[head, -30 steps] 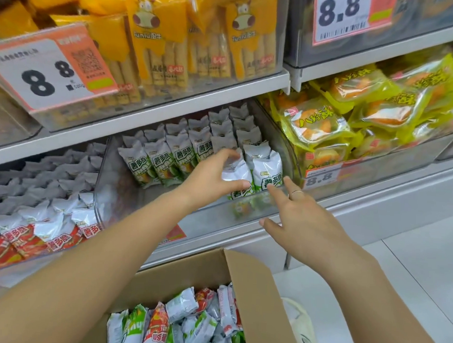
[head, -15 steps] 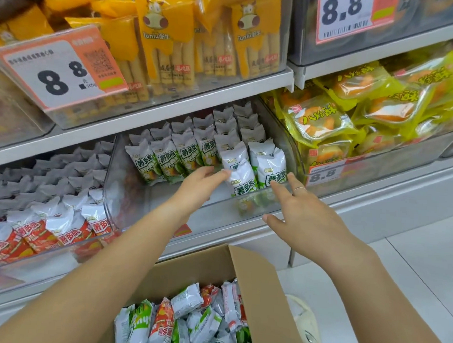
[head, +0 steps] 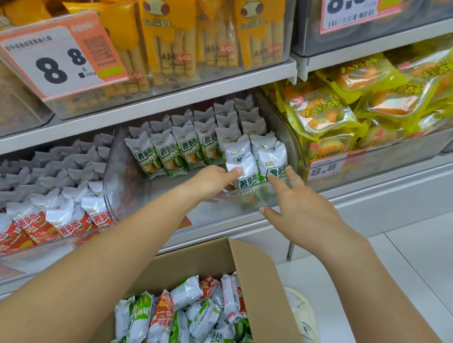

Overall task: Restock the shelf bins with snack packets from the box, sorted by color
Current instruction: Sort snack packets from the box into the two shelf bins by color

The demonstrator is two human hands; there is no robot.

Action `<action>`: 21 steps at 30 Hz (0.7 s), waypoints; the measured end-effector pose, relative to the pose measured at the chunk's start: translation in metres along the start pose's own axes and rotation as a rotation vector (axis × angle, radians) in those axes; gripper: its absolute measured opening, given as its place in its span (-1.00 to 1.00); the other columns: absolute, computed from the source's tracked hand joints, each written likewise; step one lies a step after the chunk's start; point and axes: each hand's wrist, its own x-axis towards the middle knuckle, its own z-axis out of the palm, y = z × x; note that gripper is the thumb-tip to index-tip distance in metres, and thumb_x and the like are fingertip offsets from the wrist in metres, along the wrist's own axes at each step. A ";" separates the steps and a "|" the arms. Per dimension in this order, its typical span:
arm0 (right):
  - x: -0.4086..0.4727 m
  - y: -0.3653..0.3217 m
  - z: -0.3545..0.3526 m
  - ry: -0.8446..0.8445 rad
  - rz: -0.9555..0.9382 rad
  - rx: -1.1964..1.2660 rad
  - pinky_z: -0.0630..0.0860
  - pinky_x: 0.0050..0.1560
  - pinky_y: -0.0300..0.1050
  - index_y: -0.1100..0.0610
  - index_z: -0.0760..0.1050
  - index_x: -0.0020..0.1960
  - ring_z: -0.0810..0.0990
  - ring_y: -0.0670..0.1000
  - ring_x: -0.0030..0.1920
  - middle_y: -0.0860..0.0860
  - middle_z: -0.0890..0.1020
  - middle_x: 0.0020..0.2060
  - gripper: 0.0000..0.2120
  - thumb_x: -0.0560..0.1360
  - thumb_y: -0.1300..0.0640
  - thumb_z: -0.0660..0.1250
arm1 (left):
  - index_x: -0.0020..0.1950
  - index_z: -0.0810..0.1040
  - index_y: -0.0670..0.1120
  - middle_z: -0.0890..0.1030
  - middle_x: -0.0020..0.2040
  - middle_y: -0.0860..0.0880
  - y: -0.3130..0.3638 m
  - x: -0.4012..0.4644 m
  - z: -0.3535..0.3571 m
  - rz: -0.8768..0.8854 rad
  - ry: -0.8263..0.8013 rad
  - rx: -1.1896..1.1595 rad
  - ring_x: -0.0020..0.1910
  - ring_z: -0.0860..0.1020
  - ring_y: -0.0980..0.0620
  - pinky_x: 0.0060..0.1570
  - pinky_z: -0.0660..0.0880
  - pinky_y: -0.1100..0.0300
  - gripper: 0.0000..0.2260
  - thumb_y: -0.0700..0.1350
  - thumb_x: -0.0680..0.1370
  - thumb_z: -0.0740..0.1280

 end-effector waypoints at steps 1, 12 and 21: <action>0.000 0.000 0.000 0.006 0.004 -0.001 0.41 0.23 0.01 -0.01 0.04 0.55 0.29 0.12 0.44 0.08 -0.05 0.56 -0.39 0.59 -0.13 0.17 | 0.01 0.57 -0.09 0.60 0.18 -0.11 0.001 -0.001 -0.001 0.019 0.018 0.035 0.00 0.63 -0.07 0.00 0.44 0.11 -0.61 0.21 0.60 0.17; -0.033 -0.047 0.022 0.153 -0.219 -0.065 0.45 -0.10 -0.04 0.02 0.51 0.09 0.59 0.16 0.02 0.04 0.65 -0.02 -0.76 0.58 -0.07 0.16 | 0.03 0.63 -0.04 0.51 0.16 0.06 -0.125 -0.135 -0.027 0.587 0.589 0.319 0.23 0.40 0.11 0.27 0.18 0.36 -0.78 -0.03 0.54 0.22; -0.060 -0.090 0.151 -0.506 -0.366 -0.331 0.44 -0.03 -0.09 0.04 0.39 0.28 0.52 0.11 0.16 0.07 0.54 0.14 -0.64 0.58 -0.12 0.14 | 0.13 0.64 -0.08 0.61 0.14 -0.05 -0.302 -0.174 -0.007 -0.061 0.271 0.433 0.18 0.51 -0.07 0.16 0.34 0.18 -0.79 -0.12 0.54 0.31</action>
